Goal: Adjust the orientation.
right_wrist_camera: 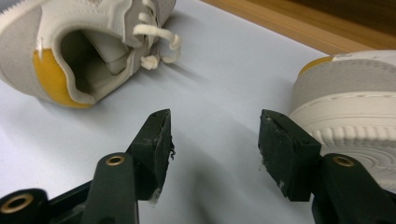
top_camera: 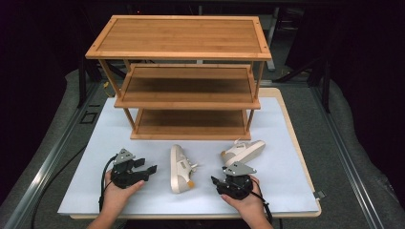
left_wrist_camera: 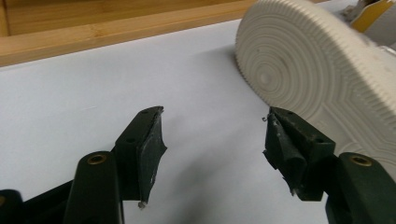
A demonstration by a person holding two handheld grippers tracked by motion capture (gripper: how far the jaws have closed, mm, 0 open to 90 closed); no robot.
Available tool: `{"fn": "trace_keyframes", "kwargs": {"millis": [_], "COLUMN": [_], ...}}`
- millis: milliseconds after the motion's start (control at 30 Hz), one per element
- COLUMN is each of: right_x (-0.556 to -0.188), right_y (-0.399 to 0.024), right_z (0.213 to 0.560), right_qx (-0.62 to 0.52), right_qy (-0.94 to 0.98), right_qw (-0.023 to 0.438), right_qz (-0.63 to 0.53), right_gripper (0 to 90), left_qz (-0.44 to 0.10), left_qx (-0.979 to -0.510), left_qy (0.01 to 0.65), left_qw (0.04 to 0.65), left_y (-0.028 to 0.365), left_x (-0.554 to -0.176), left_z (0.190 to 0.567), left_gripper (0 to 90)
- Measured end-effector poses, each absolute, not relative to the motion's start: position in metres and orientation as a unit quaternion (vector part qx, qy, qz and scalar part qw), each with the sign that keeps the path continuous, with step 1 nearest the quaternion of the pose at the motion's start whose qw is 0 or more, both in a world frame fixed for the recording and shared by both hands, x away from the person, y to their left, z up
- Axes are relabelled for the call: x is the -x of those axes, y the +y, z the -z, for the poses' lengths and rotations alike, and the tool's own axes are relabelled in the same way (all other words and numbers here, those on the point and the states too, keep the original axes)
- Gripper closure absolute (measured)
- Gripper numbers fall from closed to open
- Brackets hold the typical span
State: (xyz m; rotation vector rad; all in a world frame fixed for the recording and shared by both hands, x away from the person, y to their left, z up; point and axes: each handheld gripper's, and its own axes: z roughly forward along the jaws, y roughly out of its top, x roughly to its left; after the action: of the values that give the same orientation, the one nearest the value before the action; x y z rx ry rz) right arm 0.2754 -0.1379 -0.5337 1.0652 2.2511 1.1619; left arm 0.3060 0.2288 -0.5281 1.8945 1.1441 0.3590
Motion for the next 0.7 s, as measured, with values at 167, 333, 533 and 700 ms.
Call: {"fn": "trace_keyframes", "kwargs": {"millis": [167, 333, 533, 700], "right_x": [-0.274, -0.273, -0.271, -0.270], "right_y": [-0.142, -0.146, -0.148, -0.150], "right_z": [0.532, 0.532, 0.530, 0.532], "right_qx": [-0.388, -0.396, -0.406, -0.410], "right_qy": [0.793, 0.787, 0.783, 0.783], "right_qw": [0.196, 0.194, 0.203, 0.206], "right_qz": [-0.426, -0.431, -0.426, -0.419], "right_gripper": [44.4, 44.4, 44.0, 43.8], "left_qz": [-0.141, -0.144, -0.141, -0.155], "left_qx": [-0.763, -0.770, -0.772, -0.779], "left_qy": [0.455, 0.453, 0.445, 0.435], "left_qw": [0.437, 0.426, 0.431, 0.424], "left_y": [0.222, 0.218, 0.215, 0.210], "left_x": [-0.305, -0.304, -0.302, -0.301], "left_z": [0.527, 0.529, 0.525, 0.523], "left_gripper": [38.0, 37.0, 37.4, 36.9]}}
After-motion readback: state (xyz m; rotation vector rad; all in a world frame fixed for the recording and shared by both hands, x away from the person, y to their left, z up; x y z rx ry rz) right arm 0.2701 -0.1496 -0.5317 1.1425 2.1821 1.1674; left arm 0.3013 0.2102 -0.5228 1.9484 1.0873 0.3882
